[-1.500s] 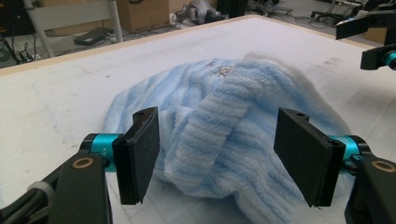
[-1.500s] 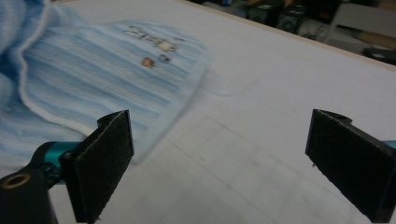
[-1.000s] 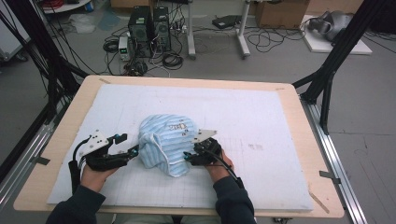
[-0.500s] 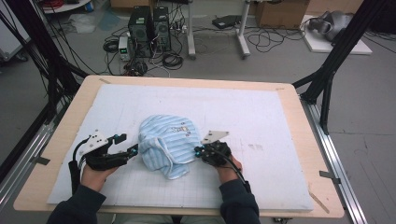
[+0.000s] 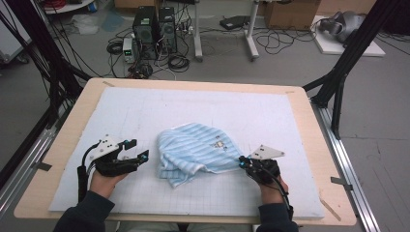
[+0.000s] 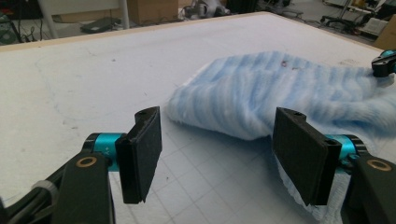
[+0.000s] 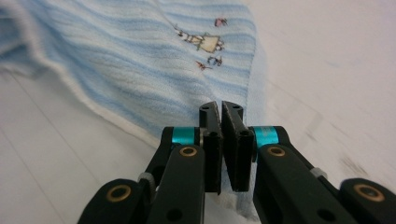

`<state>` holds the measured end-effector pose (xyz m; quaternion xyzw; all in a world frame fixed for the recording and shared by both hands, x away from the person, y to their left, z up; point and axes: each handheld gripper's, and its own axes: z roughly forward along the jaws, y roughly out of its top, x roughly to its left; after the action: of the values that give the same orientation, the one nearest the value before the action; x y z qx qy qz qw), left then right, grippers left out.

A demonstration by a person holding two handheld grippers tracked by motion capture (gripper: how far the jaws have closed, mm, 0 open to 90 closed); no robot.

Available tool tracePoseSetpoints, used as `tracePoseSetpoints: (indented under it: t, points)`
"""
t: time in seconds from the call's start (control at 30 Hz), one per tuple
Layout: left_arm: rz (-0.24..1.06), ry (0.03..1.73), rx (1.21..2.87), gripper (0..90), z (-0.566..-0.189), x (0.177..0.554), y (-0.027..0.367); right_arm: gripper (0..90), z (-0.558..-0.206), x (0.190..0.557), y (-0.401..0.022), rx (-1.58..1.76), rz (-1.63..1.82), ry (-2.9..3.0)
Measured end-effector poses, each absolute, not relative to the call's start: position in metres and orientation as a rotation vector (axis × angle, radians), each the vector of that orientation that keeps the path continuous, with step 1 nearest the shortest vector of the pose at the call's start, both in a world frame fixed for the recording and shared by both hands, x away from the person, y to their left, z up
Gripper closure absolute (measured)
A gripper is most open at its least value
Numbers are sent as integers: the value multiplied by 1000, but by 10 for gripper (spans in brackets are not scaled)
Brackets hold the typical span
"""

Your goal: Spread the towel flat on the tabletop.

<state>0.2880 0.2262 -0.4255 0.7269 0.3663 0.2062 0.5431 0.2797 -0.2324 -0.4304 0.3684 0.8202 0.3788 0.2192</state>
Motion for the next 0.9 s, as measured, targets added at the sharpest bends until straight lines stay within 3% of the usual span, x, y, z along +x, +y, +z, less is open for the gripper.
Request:
tracePoseSetpoints:
  t: [0.27,0.47,0.53,0.67,0.9]
  points:
    - [445,837,1773,335,-430,291,202,865,-430,252,-291,1230,831,2088]
    - [405,814,1807,336,-435,294,183,847,-431,241,-306,1279,859,2055]
    - [389,802,1826,338,-437,295,175,783,-430,240,-307,1261,882,2053]
    - [332,784,1877,343,-442,294,158,564,-425,242,-304,1249,981,2022]
    - [293,760,2030,374,-450,293,132,403,-423,254,-291,1216,1024,2025]
